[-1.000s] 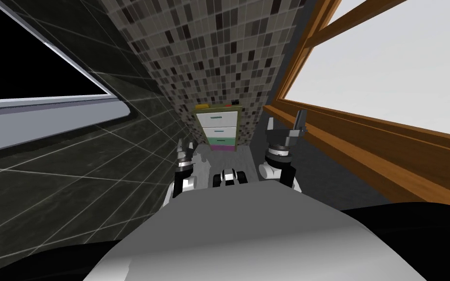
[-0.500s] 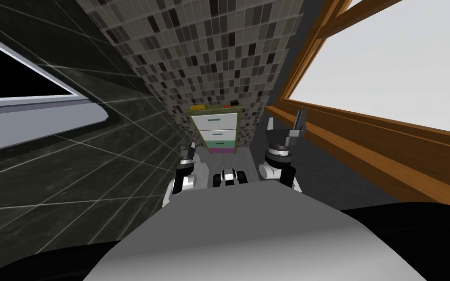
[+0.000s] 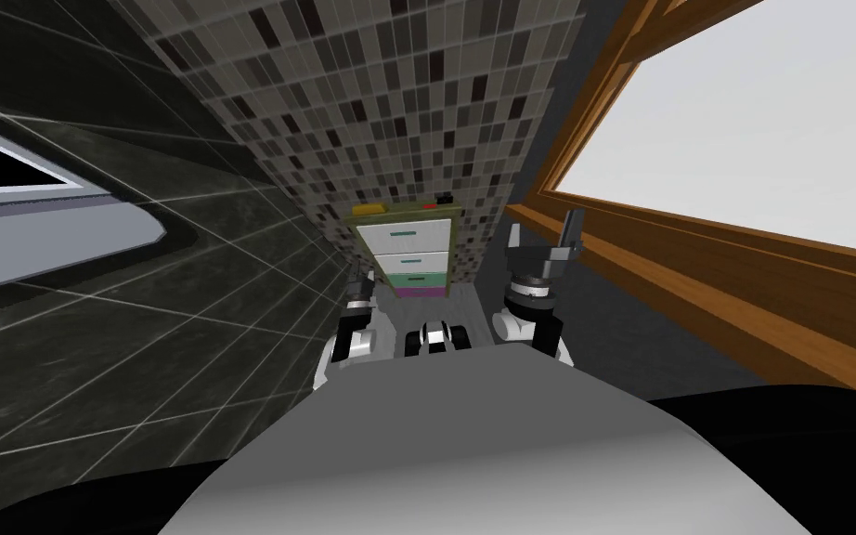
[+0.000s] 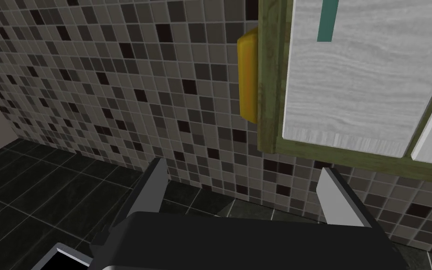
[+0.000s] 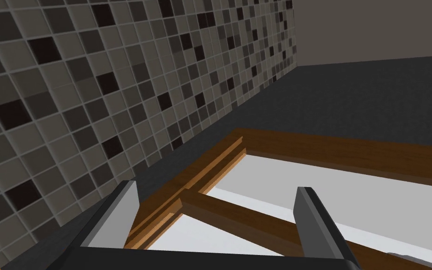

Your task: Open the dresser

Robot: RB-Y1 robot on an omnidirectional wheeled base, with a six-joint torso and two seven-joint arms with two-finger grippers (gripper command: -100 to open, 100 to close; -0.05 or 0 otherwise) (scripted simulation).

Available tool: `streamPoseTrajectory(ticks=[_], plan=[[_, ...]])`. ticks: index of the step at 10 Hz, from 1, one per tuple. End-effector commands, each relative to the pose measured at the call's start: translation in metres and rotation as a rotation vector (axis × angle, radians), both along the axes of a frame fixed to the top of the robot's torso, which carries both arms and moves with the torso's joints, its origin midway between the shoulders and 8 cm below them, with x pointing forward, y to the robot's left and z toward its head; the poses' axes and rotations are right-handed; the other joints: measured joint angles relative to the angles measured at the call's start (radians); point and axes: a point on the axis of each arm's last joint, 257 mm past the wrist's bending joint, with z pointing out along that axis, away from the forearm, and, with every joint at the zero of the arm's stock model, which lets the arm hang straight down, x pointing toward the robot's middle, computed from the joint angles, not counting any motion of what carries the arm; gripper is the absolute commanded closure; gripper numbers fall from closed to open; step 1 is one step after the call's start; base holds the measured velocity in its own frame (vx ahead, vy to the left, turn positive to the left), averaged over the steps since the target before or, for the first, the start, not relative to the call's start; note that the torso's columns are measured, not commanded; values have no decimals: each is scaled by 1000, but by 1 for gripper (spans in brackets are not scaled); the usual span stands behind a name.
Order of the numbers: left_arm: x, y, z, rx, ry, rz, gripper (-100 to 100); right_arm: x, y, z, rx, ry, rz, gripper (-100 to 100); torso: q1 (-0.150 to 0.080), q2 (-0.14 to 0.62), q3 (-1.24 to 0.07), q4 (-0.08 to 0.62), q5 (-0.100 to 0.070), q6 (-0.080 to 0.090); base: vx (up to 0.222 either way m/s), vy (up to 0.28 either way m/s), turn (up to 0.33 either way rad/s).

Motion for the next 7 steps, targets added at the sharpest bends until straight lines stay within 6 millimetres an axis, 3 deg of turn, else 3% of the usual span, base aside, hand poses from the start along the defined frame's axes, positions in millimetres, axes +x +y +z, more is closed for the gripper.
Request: streamPoseTrajectory(ticks=[1, 7], plan=[[9, -3, -8, -23, 38, 2, -100, 0, 0, 0, 0, 0, 0, 0, 0, 0, 0, 0, 0, 0, 172, 8, -76], [24, -9, -24, -46, 119, -6, -100, 0, 0, 0, 0, 0, 0, 0, -1, 0, 0, 0, 0, 0, 146, 24, -67]])
